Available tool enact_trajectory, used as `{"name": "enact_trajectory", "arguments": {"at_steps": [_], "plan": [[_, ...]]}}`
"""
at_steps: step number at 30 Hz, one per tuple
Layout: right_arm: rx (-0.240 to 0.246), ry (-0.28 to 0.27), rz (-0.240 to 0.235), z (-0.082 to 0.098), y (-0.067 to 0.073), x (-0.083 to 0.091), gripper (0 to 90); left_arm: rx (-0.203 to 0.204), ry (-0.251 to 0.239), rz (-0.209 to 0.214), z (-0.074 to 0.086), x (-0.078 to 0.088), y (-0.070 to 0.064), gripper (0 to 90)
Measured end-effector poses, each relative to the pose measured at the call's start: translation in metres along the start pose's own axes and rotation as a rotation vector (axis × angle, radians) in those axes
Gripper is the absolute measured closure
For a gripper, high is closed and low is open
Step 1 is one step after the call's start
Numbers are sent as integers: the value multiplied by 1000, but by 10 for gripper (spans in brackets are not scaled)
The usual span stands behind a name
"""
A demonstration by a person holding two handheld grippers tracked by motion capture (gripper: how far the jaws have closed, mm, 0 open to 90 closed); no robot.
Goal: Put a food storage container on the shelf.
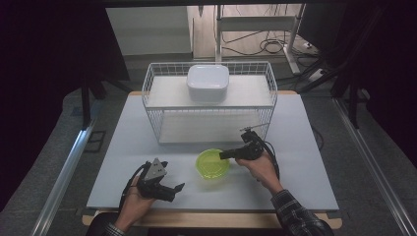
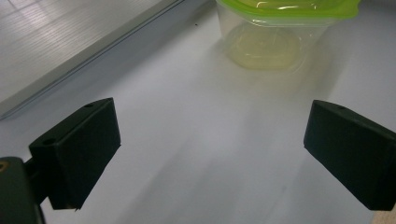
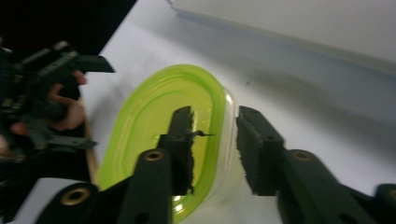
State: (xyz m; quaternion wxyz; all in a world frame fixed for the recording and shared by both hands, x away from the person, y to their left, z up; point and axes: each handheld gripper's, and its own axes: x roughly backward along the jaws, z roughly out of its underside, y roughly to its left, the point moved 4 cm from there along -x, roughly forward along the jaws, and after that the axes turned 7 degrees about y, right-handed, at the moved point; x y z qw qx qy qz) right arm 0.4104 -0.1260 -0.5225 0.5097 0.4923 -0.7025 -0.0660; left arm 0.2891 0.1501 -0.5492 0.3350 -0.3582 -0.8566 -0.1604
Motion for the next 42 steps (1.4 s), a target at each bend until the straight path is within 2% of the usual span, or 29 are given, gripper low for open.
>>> {"name": "enact_trajectory", "arguments": {"at_steps": [1,3,8,13,22,32,42], "plan": [[-18,4,-14,0,-1,0,771,0,-1,0,0,0,0,36],[-24,20,-12,1,-2,1,795,0,-1,-1,0,0,0,36],[-39,24,-59,3,2,4,811,-3,-1,-4,0,0,0,36],[-30,2,-41,3,6,6,815,-3,-2,-4,0,1,0,36],[-44,-54,-71,2,10,18,816,-1,-6,-8,0,1,0,36],[-34,-133,-126,-2,31,41,816,8,-16,-18,-1,3,3,36],[-20,-188,-144,-14,53,66,816,9,-18,-19,-1,3,3,36]]}}
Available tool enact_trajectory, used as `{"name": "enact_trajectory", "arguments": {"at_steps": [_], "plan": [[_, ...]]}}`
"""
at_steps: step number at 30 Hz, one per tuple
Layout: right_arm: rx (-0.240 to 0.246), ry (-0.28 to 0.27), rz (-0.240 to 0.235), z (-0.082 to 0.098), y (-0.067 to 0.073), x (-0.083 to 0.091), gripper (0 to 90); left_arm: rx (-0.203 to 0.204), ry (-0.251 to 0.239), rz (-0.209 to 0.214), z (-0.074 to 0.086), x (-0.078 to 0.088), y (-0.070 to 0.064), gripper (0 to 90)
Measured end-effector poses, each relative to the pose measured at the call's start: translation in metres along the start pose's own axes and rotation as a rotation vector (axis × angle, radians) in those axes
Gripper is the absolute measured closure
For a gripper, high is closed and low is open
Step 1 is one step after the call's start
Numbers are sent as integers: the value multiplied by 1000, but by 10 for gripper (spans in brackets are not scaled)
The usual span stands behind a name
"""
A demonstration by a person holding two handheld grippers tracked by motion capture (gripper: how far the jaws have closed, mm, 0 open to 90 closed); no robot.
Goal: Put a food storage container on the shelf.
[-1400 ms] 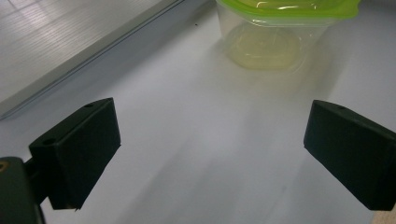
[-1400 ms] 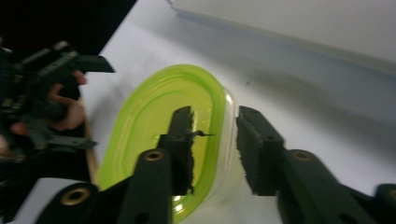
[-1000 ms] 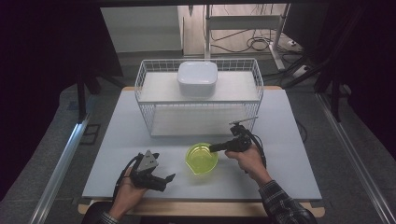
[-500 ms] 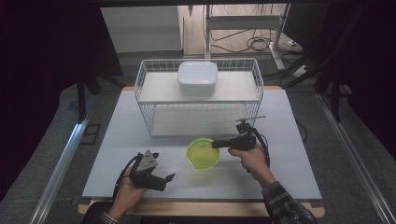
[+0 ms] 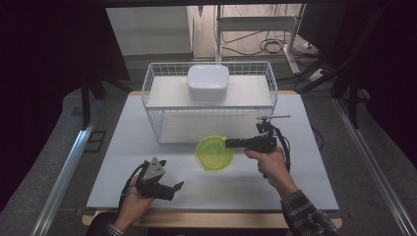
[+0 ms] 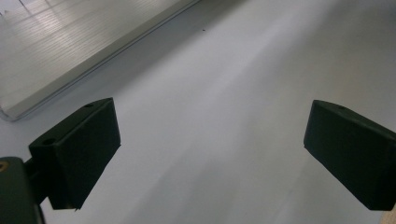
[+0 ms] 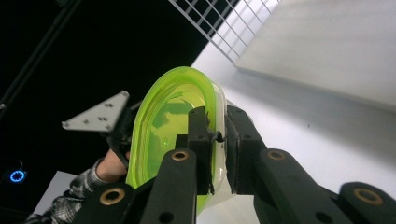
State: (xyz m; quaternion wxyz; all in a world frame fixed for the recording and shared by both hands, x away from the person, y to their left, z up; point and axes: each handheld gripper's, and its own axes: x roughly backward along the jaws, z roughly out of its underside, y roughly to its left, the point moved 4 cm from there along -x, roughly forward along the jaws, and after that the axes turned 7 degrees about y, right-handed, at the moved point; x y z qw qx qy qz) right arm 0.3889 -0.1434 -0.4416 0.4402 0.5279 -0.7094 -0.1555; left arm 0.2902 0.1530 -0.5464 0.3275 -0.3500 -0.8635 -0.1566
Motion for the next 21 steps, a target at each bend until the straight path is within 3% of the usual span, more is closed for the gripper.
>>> {"name": "enact_trajectory", "arguments": {"at_steps": [21], "plan": [[40,-149,10,-59,41,42,816,-2,-14,7,-1,1,1,27]]}}
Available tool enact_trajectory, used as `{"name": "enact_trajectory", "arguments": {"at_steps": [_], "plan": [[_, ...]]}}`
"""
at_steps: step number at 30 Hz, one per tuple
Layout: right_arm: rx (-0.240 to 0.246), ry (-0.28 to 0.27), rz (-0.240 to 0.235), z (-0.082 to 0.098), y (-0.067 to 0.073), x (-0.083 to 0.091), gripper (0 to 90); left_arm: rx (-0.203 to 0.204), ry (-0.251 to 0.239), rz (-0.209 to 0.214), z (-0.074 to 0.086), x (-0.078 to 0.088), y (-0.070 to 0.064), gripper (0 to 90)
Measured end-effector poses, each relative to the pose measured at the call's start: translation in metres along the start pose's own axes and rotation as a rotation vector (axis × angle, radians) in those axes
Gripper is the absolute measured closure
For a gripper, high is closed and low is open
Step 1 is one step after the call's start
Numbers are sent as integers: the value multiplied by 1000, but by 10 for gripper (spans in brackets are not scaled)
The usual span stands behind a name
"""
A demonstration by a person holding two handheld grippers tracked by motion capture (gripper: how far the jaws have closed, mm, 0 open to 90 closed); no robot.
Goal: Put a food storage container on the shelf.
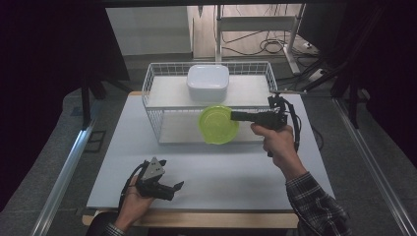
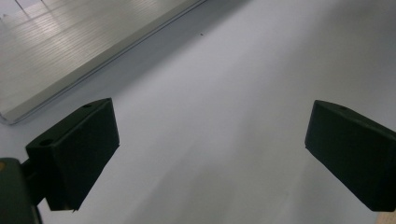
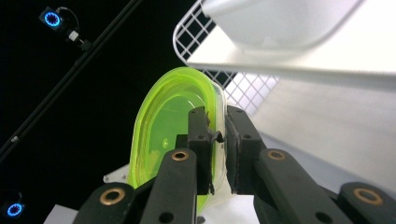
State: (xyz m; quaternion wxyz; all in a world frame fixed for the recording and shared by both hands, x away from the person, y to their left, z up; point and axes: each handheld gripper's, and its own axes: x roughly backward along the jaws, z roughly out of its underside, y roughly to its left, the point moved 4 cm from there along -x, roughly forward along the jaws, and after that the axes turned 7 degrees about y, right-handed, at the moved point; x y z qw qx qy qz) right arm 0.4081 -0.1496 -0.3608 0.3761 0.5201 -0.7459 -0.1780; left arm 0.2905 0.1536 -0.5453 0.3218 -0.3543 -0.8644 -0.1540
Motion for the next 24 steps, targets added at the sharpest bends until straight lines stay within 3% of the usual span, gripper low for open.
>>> {"name": "enact_trajectory", "arguments": {"at_steps": [11,24], "plan": [[26,-67,19,-44,22,11,816,9,-6,4,0,0,0,27],[27,-147,88,-97,36,4,816,14,-9,8,0,0,0,27]]}}
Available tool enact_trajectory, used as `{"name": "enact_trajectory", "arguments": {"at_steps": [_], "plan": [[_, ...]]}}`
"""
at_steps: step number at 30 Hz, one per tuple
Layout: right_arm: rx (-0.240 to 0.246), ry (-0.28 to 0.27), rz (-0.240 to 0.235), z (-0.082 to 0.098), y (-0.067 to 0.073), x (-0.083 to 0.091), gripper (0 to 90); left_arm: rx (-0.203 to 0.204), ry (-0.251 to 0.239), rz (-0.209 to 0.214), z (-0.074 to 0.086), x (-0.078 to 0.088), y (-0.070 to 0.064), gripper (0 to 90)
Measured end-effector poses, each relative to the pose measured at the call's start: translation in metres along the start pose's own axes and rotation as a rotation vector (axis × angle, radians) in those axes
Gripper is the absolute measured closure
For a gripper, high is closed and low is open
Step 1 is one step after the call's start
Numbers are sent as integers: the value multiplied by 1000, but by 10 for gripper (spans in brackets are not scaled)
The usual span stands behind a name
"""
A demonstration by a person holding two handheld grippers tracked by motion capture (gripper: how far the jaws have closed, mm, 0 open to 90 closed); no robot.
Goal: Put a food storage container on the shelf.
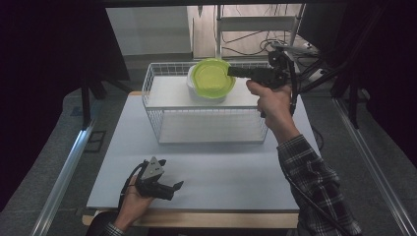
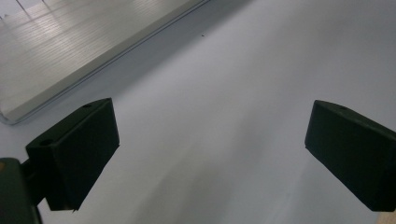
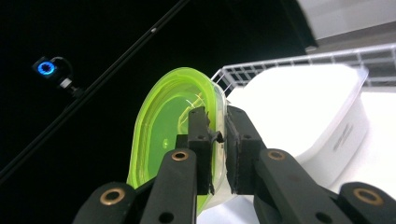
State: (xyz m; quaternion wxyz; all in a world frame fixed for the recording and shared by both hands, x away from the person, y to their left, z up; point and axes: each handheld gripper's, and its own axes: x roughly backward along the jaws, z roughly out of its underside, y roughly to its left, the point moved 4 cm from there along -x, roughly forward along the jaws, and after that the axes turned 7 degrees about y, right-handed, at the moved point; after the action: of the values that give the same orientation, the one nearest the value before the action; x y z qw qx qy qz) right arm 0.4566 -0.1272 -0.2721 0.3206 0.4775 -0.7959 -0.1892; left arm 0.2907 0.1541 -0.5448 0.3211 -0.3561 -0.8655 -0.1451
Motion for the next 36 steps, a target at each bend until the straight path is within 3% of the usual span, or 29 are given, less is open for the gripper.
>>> {"name": "enact_trajectory", "arguments": {"at_steps": [15,30,36], "plan": [[-43,-65,84,-25,-13,-19,815,-8,0,5,-1,-1,0,27],[-59,-63,149,-31,-18,-37,814,-10,-1,8,-1,-1,0,27],[-44,-51,213,-33,-15,-39,803,-14,3,9,-1,-1,0,28]]}}
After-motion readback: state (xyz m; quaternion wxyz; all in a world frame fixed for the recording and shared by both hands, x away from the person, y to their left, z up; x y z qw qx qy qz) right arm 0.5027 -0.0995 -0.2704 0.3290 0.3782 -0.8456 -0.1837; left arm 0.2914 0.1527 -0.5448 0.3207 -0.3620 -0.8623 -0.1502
